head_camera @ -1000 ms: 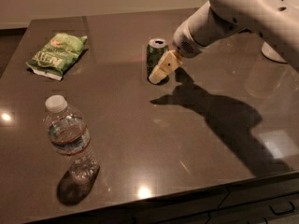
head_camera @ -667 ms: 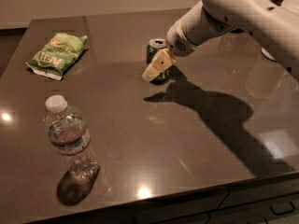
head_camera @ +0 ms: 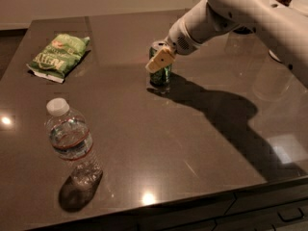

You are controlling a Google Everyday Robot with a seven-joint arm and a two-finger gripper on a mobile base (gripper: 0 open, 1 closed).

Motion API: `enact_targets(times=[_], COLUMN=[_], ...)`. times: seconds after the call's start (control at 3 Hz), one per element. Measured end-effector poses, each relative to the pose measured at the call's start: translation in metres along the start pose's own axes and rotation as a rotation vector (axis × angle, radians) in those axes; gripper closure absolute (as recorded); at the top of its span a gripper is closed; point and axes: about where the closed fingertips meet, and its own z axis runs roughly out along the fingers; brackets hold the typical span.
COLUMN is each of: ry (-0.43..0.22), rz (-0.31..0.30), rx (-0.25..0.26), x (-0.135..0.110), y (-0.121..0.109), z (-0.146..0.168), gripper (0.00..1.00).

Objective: Pick green can

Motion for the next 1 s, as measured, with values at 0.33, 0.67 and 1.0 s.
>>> enact_targets(times=[0.33,0.67,1.0], ry=[-0.016,-0.038,-0.067], rz=[-0.001,-0.037,-0.102], rx=[-0.016,-0.03,-0.06], x=[-0.004,-0.016,-0.035], y=[0.005,0.015,0.029], z=[-0.009,-0.03,-0.052], gripper=[0.7,0.93,1.0])
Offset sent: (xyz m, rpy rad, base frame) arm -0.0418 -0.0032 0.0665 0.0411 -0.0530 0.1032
